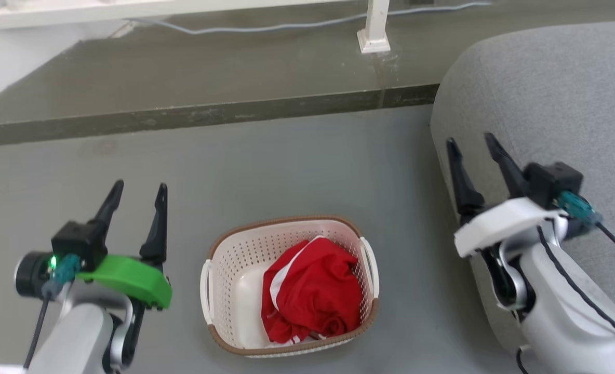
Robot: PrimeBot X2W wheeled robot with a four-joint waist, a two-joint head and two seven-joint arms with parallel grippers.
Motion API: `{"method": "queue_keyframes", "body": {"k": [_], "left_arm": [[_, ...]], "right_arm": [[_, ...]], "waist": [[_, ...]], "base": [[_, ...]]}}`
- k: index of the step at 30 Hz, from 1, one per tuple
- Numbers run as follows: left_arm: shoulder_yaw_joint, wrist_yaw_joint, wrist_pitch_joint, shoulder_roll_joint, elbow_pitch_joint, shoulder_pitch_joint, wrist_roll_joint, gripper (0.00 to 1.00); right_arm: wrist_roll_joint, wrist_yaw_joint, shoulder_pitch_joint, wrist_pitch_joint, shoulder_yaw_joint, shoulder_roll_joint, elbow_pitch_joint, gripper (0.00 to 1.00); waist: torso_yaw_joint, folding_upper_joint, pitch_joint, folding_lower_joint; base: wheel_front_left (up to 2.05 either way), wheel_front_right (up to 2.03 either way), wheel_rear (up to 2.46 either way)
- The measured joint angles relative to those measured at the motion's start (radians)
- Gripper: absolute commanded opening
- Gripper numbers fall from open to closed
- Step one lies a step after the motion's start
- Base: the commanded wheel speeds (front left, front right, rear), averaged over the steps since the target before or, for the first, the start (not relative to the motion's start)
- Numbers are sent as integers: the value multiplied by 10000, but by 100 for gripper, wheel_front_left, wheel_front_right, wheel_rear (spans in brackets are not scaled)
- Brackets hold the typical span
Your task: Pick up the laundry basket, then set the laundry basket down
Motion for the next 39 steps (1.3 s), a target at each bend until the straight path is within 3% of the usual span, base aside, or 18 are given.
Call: {"method": "queue_keyframes", "body": {"k": [15, 39], "left_arm": [[612, 150, 0, 6, -917, 2013, 165, 100], [1685, 167, 228, -462, -1478, 3089, 869, 100]], "right_arm": [[-474, -86, 1837, 0, -408, -123, -1003, 100], [-871, -90, 2948, 0, -988, -33, -1712, 100]], "waist": [[114, 0, -445, 0], [206, 0, -570, 0]], "base": [[0, 0, 0], [0, 0, 0]]}}
